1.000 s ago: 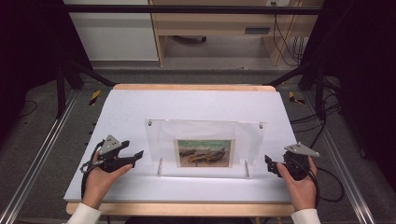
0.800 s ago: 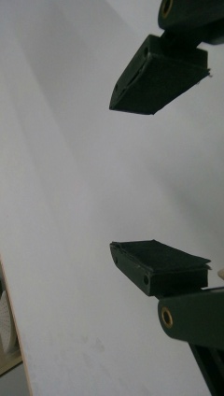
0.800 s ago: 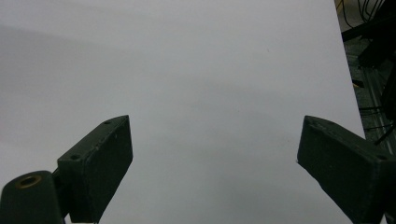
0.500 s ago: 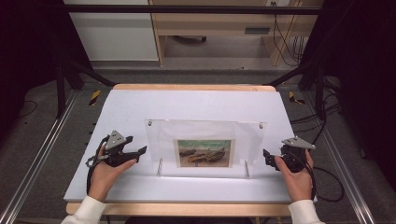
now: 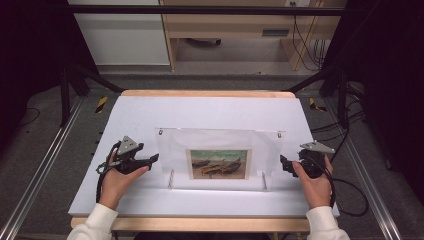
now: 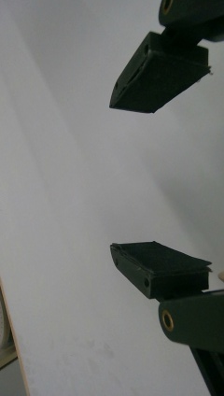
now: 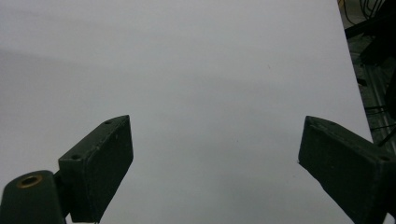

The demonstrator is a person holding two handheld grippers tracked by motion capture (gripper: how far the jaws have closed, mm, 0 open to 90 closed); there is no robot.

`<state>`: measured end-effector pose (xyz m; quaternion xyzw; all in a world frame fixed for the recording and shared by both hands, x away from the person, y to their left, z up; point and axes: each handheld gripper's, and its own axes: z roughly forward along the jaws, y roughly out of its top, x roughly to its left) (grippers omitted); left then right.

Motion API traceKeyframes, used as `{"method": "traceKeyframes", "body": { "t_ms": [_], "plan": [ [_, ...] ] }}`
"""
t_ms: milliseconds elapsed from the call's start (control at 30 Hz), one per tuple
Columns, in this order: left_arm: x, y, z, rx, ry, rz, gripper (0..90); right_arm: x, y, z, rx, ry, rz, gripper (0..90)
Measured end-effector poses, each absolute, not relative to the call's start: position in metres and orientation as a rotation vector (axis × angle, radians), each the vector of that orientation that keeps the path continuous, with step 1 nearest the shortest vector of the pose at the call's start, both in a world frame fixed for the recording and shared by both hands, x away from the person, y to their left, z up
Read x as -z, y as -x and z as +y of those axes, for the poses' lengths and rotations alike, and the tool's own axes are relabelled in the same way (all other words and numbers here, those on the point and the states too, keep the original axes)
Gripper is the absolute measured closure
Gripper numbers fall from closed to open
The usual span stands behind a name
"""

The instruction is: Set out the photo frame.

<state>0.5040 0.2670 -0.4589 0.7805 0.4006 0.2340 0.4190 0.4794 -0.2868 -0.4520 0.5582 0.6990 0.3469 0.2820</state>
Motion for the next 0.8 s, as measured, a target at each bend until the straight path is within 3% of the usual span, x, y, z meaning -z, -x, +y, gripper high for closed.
{"method": "traceKeyframes", "body": {
  "t_ms": [800],
  "plan": [
    [0.471, -0.504, 0.291, -0.596, -1.967, 1.108, 23.8, 0.471, -0.487, -0.298, -0.920, -1.609, 1.889, 9.2]
  ]
}}
